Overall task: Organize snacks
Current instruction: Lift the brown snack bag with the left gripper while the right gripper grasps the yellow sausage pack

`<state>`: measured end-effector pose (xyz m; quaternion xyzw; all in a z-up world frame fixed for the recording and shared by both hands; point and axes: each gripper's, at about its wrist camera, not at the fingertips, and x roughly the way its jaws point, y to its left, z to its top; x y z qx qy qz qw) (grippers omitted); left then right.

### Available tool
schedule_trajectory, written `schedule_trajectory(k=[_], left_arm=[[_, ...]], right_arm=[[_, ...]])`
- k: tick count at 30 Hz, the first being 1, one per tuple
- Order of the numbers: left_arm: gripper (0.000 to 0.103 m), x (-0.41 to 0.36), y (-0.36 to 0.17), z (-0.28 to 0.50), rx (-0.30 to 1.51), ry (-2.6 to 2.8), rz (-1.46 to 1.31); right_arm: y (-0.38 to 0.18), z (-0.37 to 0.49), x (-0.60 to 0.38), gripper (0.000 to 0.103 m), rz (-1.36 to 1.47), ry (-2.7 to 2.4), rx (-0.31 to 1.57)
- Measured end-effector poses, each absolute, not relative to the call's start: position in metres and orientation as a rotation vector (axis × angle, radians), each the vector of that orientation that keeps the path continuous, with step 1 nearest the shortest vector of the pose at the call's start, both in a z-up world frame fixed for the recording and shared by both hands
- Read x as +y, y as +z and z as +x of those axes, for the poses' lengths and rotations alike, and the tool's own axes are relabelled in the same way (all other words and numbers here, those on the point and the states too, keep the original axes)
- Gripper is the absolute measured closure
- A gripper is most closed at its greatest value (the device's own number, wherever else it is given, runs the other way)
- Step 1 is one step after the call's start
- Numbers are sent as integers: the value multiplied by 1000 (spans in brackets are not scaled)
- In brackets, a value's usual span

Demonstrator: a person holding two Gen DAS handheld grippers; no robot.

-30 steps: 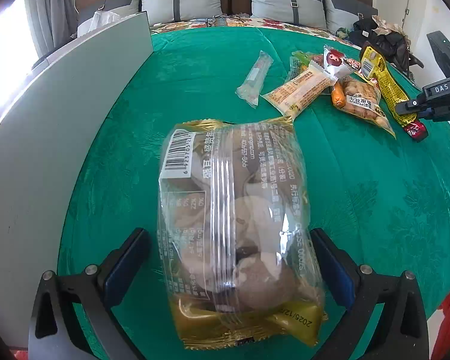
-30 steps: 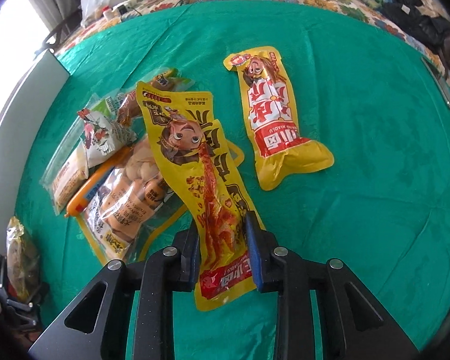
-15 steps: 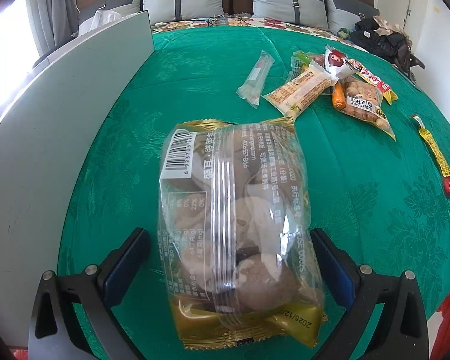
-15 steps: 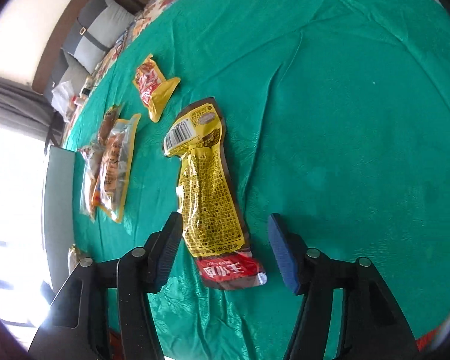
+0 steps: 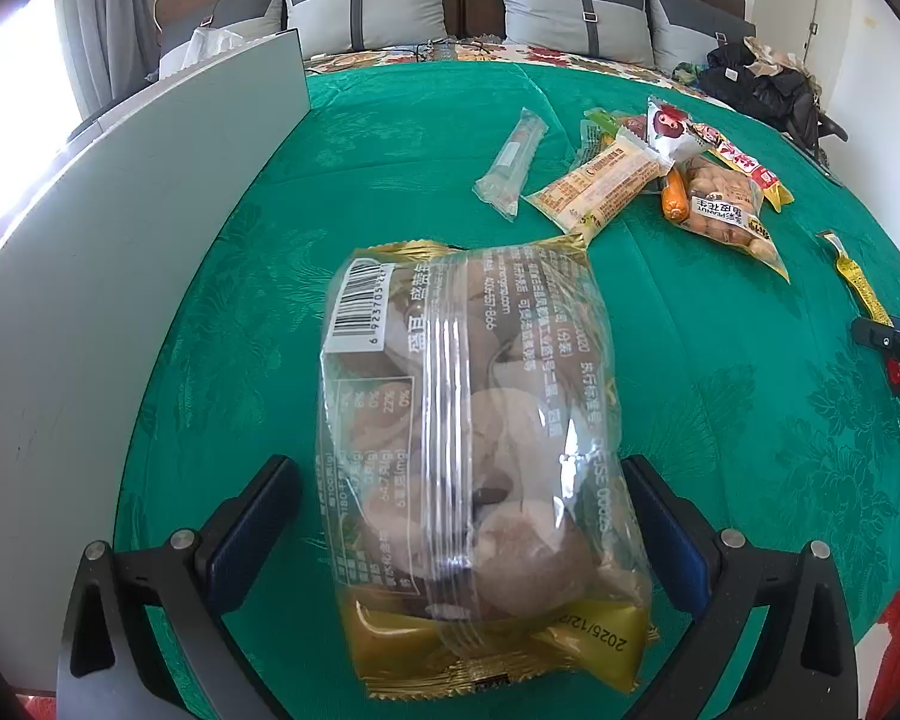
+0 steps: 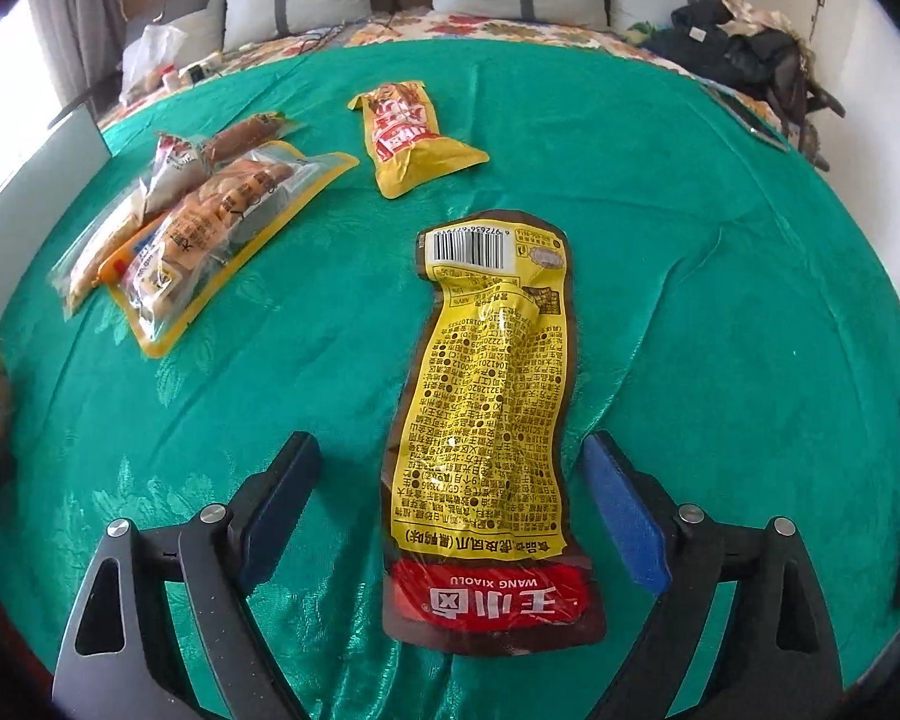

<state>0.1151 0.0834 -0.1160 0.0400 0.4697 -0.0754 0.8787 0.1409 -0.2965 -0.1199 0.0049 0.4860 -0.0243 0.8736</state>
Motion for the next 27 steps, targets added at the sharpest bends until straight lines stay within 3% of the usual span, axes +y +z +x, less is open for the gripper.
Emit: schedule_trajectory(k=[27], left_arm=[[0, 80, -115, 118, 1047, -179, 103]], right_arm=[[-123, 168, -286, 5, 10, -39, 1170]])
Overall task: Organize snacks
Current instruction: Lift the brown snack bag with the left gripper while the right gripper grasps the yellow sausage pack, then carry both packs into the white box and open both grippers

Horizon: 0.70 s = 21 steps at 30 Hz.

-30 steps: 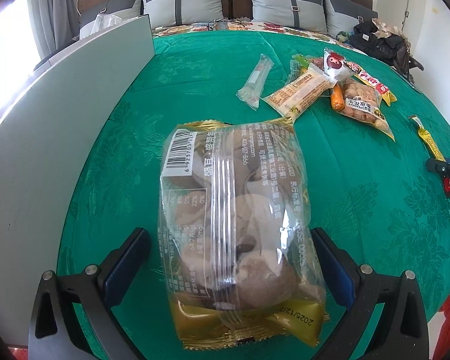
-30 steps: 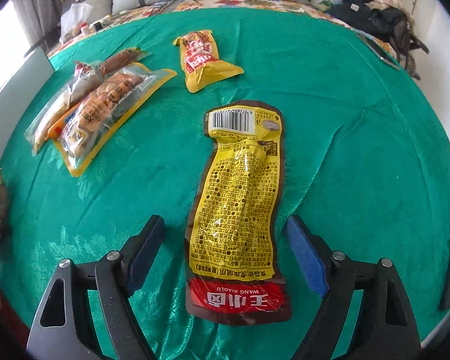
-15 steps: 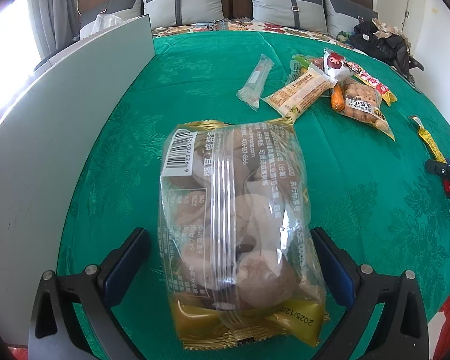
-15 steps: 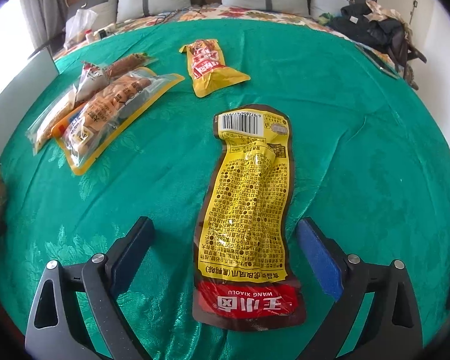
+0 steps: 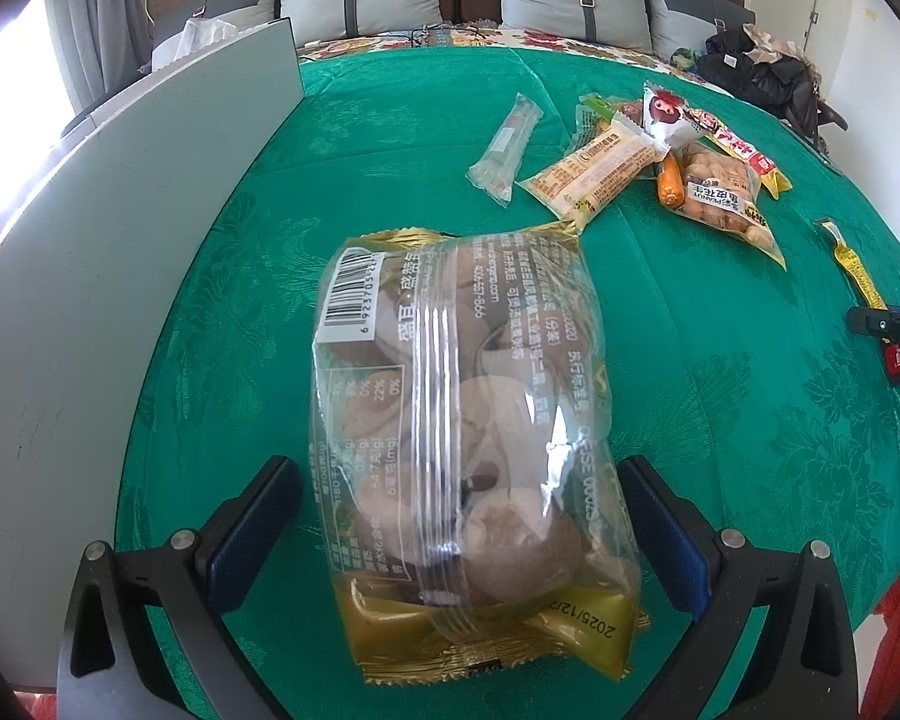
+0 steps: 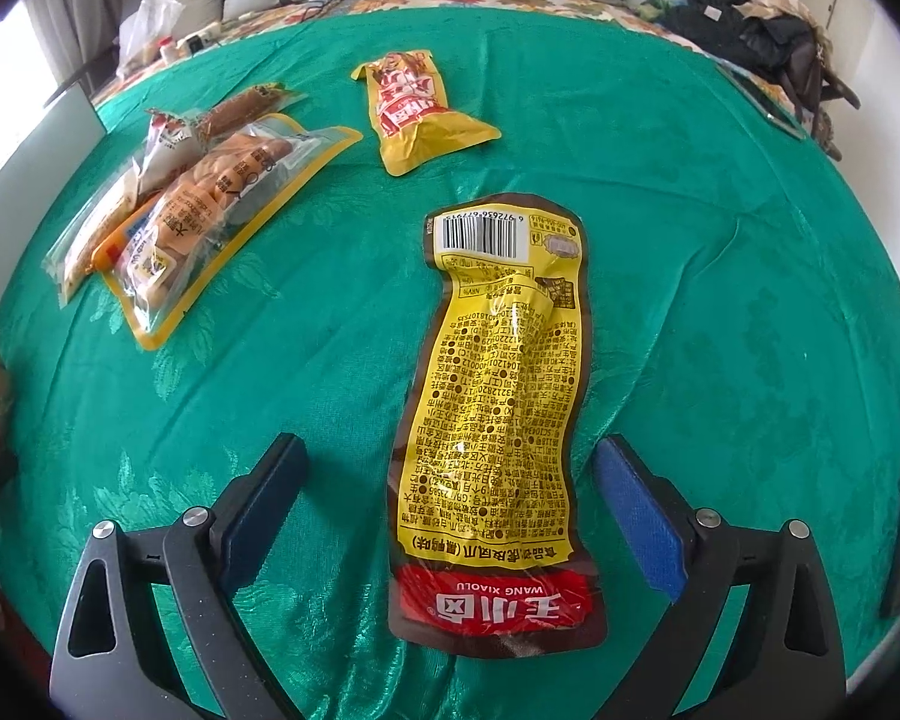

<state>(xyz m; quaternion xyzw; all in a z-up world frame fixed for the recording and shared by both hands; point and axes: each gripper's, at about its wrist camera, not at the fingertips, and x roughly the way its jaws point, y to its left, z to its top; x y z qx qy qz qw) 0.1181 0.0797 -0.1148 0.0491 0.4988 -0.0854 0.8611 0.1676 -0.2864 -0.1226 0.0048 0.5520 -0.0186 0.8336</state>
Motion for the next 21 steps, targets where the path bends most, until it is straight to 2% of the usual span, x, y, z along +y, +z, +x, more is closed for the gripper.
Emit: schedule_trajectory(k=[5, 7, 8, 9, 10, 11, 12, 19, 21], left_arm=[[0, 86, -110, 123, 1083, -171, 92], [2, 92, -106, 124, 1072, -186, 42], [10, 95, -103, 123, 1063, -201, 17], [19, 97, -102, 122, 1057, -213, 1], [36, 98, -102, 122, 1061, -235, -14], [39, 99, -101, 122, 1055, -226, -9], [40, 100, -99, 121, 1050, -219, -6], [42, 122, -86, 117, 1045, -307, -199], [42, 123, -83, 115, 1050, -330, -236]], right_arm=[[-120, 200, -292, 5, 23, -25, 1376], [-116, 205, -299, 11, 60, -40, 1381], [-113, 206, -300, 18, 45, -63, 1373], [-106, 206, -302, 42, 23, -81, 1356], [-104, 206, -305, 48, 71, -50, 1368], [-101, 205, -308, 51, 91, -37, 1366], [-99, 203, -310, 62, 98, -31, 1370], [-76, 149, -345, 64, 556, 106, 1232], [-77, 135, -346, 64, 610, 106, 1230]])
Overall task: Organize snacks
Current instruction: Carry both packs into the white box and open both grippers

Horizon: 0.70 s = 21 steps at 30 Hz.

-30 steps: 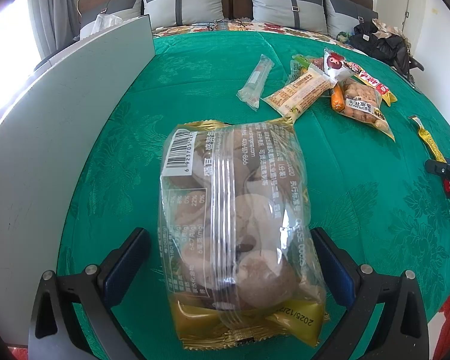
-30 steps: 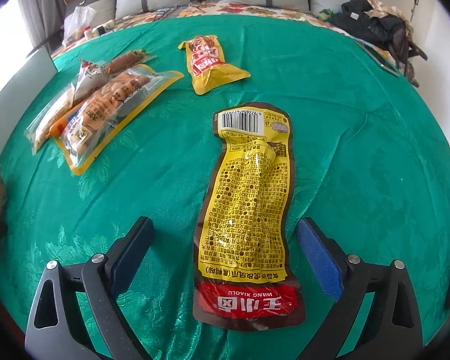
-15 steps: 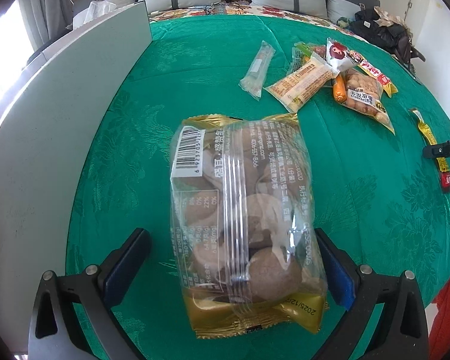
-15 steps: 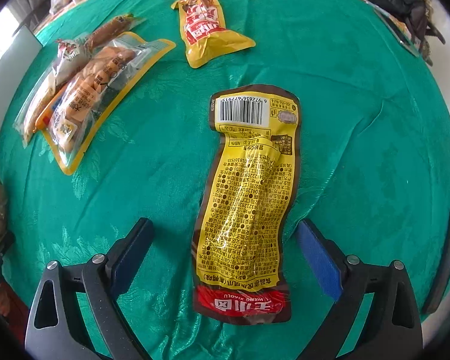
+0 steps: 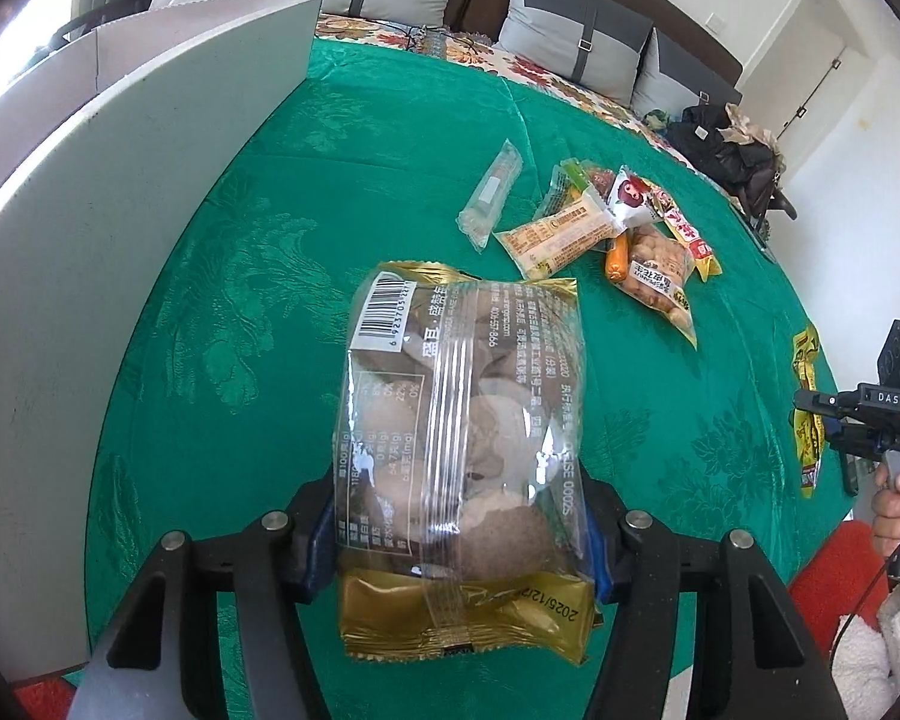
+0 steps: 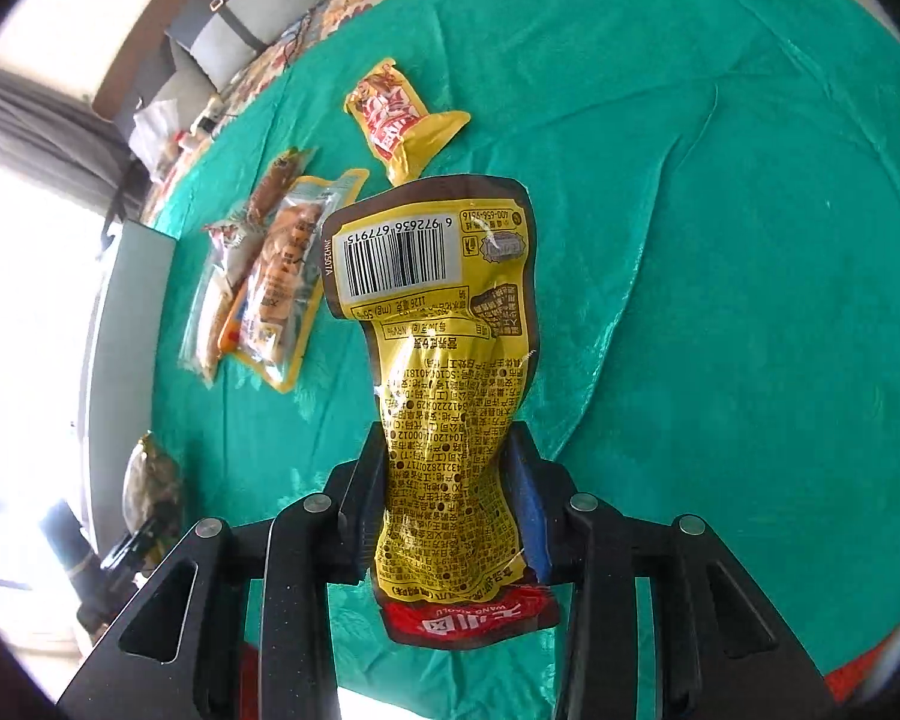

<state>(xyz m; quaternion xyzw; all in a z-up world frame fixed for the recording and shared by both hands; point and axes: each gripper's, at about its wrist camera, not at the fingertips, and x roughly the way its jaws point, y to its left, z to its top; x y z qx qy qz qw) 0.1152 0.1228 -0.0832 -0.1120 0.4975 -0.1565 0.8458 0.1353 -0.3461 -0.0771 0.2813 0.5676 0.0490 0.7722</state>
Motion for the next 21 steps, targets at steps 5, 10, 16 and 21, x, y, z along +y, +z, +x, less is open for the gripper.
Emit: schedule_trajectory(k=[5, 10, 16, 21], left_arm=[[42, 131, -57, 103, 1042, -391, -364], [42, 187, 10, 87, 907, -373, -447], [41, 302, 58, 87, 822, -67, -403], [30, 372, 55, 91, 837, 167, -335]], right_arm=[[-67, 129, -310, 64, 532, 185, 1239], [-19, 161, -207, 64, 461, 424, 1167], [66, 200, -29, 62, 406, 790, 1052], [90, 219, 80, 36, 398, 880, 989]])
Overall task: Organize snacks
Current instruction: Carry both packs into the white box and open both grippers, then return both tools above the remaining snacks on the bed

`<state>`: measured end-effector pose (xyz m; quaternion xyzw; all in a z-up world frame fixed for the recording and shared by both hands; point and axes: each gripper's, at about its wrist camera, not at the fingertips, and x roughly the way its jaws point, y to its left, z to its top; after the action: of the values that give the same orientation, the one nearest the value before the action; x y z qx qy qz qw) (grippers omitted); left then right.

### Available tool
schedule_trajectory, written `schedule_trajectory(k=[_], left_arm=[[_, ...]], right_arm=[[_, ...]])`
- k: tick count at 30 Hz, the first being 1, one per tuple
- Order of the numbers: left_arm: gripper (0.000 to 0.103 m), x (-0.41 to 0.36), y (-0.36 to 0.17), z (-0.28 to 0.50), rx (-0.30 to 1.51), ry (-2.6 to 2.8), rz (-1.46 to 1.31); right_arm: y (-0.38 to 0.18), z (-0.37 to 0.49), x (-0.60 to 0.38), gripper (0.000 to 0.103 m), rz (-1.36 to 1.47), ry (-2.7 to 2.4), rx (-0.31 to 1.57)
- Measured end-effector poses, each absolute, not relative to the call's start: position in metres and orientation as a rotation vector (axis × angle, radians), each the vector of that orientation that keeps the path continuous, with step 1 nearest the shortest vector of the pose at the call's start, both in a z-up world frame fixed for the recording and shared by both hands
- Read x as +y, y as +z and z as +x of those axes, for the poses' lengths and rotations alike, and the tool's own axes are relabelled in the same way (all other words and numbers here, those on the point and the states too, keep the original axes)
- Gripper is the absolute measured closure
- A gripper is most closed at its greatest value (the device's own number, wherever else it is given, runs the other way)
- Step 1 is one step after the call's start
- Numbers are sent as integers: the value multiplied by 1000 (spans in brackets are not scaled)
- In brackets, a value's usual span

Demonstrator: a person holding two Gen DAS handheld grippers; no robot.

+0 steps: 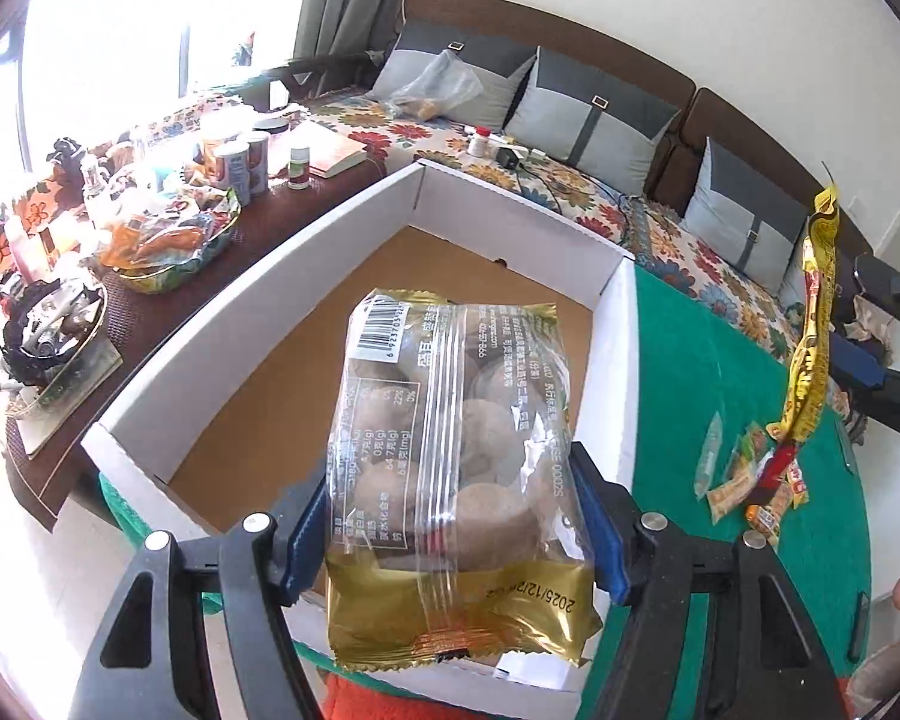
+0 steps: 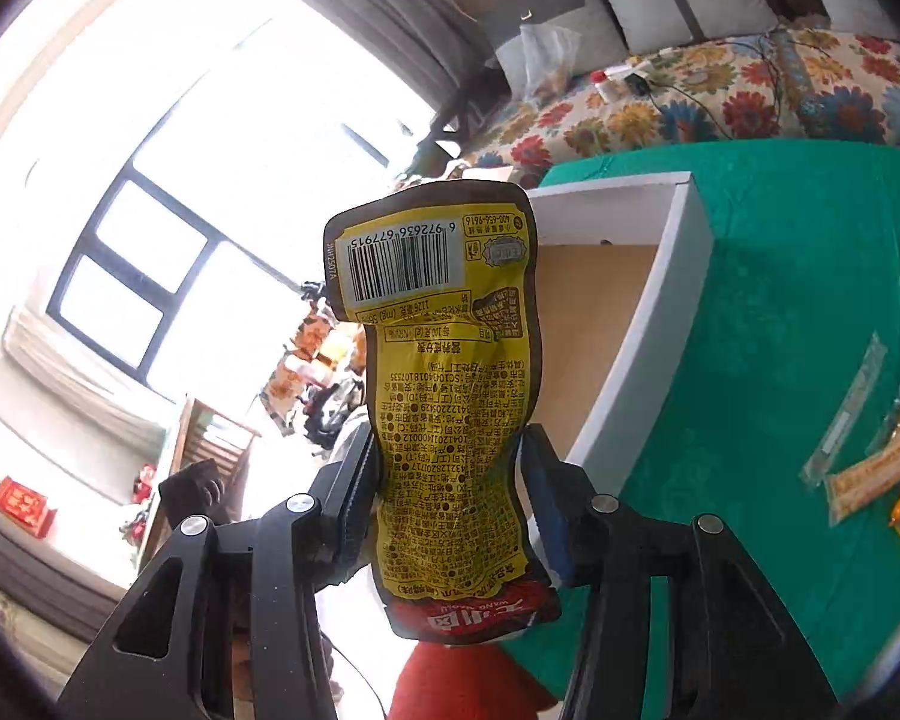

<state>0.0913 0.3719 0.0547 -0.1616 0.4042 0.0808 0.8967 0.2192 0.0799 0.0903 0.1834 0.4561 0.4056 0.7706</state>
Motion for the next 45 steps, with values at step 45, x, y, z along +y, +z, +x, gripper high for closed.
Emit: schedule_trajectory(k=[45], left_arm=[[0, 70, -118, 153, 965, -60, 30]], right_arm=[[-123, 142, -307, 16, 10, -82, 927]])
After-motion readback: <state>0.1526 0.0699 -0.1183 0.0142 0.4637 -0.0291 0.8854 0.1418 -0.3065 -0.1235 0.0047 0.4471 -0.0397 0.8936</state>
